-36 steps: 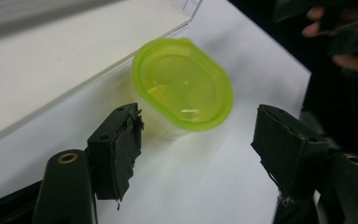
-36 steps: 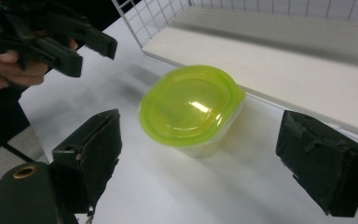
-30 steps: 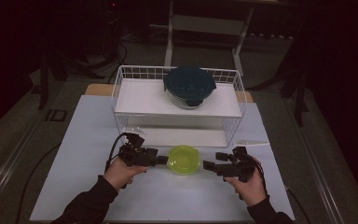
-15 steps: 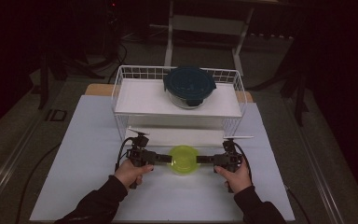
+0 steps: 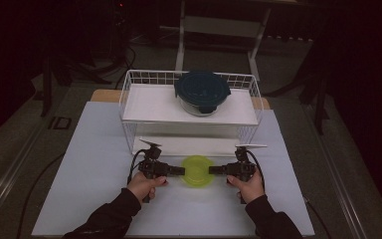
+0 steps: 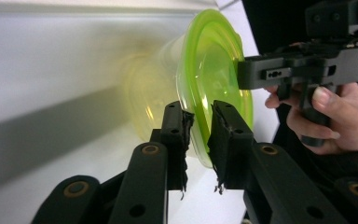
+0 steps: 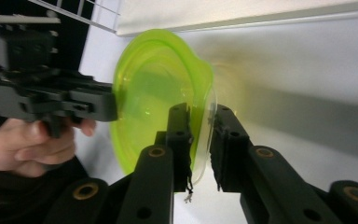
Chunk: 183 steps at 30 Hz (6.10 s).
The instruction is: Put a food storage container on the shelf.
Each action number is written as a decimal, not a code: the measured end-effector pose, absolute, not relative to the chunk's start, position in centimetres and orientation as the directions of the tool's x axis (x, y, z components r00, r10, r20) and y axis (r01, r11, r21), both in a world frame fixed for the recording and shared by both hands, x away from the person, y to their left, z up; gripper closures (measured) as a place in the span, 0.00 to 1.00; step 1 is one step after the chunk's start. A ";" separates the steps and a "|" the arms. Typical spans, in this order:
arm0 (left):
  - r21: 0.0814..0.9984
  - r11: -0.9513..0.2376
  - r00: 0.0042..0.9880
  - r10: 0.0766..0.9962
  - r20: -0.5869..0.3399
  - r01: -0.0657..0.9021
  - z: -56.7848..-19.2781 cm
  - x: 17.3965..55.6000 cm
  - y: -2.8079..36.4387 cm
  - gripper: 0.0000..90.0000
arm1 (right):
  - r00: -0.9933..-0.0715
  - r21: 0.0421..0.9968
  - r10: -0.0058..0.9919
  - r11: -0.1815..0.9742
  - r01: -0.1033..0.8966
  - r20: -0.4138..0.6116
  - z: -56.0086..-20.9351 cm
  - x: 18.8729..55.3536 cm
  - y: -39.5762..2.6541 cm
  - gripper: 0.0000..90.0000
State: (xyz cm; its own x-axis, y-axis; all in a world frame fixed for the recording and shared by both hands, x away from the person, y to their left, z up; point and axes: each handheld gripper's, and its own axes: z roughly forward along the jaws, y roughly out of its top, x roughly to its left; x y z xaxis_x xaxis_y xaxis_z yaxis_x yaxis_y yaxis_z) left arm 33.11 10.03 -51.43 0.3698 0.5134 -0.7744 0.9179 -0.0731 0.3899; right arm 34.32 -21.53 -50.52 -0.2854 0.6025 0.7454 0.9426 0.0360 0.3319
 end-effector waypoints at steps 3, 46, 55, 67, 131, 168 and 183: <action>0.387 -0.077 0.369 0.514 -0.774 0.919 -51.3 33.1 10.1 0.87 | -0.306 0.350 0.614 0.050 0.935 0.728 -50.2 34.0 -21.4 0.89; 0.595 -0.094 0.553 0.505 -0.663 0.799 -39.5 29.1 11.4 0.91 | -0.543 0.605 0.605 0.124 0.786 0.581 -38.7 29.7 -20.3 0.90; 0.643 -0.065 0.587 0.484 -0.649 0.763 -35.4 29.2 11.9 0.91 | -0.590 0.670 0.594 0.112 0.734 0.547 -34.1 30.0 -20.1 0.90; 0.691 -0.043 0.617 0.495 -0.612 0.721 -30.8 30.2 12.0 0.91 | -0.618 0.724 0.602 0.094 0.684 0.506 -29.9 30.7 -19.8 0.90; 0.664 0.098 0.509 0.563 -0.651 0.741 -26.6 42.8 10.1 0.80 | -0.466 0.684 0.702 -0.041 0.729 0.538 -24.0 43.7 -19.5 0.85; 0.720 0.101 0.556 0.566 -0.609 0.686 -26.4 42.9 10.0 0.35 | -0.511 0.742 0.716 -0.015 0.670 0.476 -23.3 43.9 -19.5 0.36; 0.756 0.128 0.625 0.485 -0.612 0.642 -27.8 41.2 12.0 0.15 | -0.568 0.761 0.677 0.017 0.648 0.468 -23.9 42.6 -19.3 0.23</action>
